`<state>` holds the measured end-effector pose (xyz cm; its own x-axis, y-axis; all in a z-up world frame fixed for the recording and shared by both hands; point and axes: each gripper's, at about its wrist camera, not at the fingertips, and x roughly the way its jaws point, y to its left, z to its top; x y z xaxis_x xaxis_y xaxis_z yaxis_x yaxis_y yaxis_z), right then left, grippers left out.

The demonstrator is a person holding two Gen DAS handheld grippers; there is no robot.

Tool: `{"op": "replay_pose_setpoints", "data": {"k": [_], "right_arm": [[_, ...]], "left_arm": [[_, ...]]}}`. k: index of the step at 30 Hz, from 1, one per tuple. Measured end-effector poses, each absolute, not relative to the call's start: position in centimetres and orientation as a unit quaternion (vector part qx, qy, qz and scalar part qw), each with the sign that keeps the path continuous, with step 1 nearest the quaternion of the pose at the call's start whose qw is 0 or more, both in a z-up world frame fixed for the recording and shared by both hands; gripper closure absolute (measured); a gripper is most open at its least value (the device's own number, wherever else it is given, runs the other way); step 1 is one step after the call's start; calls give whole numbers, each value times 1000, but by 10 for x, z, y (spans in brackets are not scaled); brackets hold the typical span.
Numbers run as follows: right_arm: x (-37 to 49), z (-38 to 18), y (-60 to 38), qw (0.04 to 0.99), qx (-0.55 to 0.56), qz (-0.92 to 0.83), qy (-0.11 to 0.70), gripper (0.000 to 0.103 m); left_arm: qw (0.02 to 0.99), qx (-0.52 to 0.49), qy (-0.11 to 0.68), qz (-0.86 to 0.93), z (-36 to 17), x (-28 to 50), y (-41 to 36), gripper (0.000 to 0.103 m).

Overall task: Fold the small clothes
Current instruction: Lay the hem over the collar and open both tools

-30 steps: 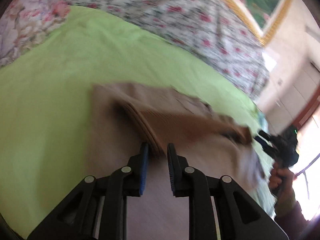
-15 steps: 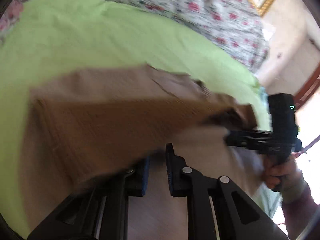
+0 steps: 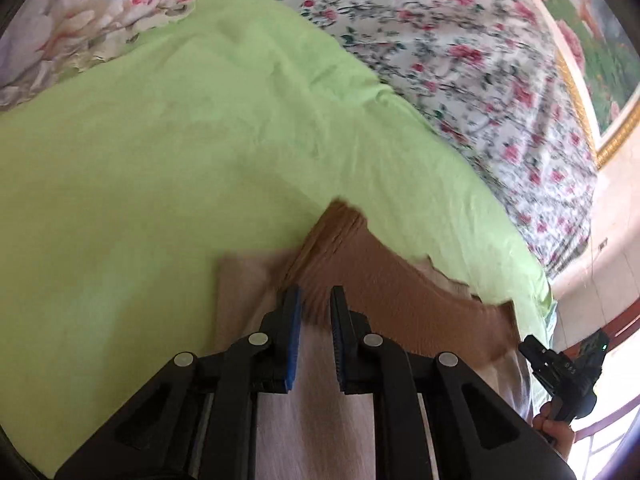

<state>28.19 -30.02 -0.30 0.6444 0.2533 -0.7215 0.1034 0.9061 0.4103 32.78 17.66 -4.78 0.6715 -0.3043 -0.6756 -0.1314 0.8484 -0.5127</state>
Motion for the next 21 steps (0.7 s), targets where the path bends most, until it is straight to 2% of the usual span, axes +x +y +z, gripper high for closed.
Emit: {"op": "replay_pose_setpoints", "data": {"k": [6, 11, 16, 21], "right_arm": [[262, 3, -228, 852, 177, 175, 460, 67], [284, -39, -169, 804, 135, 217, 537, 67], [297, -40, -202, 836, 216, 101, 494, 67], [251, -19, -215, 845, 249, 122, 457, 67]], "left_arm": [[876, -252, 393, -119, -33, 255, 128, 84], [879, -220, 411, -97, -48, 220, 121, 83], [876, -251, 403, -84, -50, 196, 154, 83], [873, -266, 405, -59, -49, 166, 170, 83]]}}
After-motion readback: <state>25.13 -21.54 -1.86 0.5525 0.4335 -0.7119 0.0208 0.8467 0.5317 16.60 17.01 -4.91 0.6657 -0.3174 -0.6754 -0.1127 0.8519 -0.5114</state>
